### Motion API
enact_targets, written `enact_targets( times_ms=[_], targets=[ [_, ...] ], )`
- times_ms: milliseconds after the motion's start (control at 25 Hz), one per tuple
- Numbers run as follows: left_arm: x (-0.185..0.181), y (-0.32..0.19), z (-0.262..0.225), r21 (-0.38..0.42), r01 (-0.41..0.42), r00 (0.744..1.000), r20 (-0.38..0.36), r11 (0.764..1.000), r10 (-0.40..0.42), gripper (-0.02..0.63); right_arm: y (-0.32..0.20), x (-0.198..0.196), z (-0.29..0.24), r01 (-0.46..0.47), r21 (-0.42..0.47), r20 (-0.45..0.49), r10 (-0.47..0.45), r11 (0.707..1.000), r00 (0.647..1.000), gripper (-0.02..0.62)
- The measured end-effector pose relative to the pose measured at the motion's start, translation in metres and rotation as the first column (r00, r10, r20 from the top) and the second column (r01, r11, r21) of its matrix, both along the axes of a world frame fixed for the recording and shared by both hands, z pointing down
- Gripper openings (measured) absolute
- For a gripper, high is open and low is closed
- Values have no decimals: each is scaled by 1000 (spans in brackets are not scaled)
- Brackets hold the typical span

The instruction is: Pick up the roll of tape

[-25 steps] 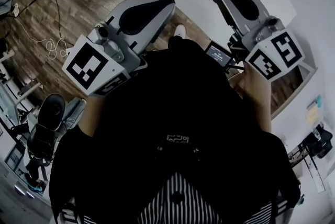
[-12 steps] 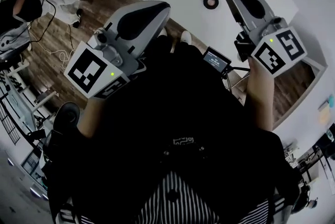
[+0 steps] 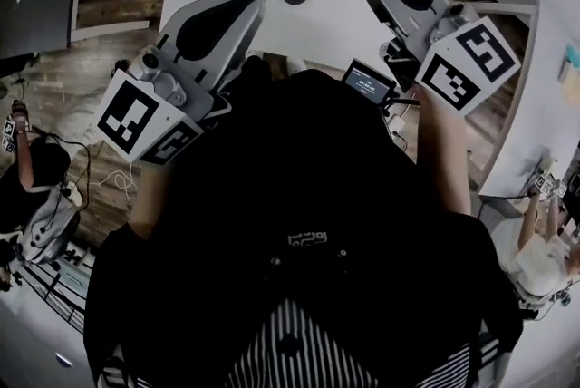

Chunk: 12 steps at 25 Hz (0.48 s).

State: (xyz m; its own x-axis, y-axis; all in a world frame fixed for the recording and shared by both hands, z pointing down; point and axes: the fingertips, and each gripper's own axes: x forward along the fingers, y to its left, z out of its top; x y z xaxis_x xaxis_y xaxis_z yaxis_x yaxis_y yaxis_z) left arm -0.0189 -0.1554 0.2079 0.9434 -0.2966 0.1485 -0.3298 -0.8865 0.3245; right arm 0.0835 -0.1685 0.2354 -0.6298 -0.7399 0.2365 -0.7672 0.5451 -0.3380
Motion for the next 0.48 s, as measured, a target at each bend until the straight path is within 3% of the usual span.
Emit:
enact_targets(
  times_ms=[200, 480],
  targets=[
    [16, -1, -7, 26, -129, 990, -58, 991, 130, 6, 17, 12, -11, -113, 18, -39, 114, 993, 993, 5],
    [30, 6, -2, 31, -224, 973, -43, 974, 225, 6, 32, 26, -4, -204, 17, -46, 205, 979, 978, 5]
  ],
)
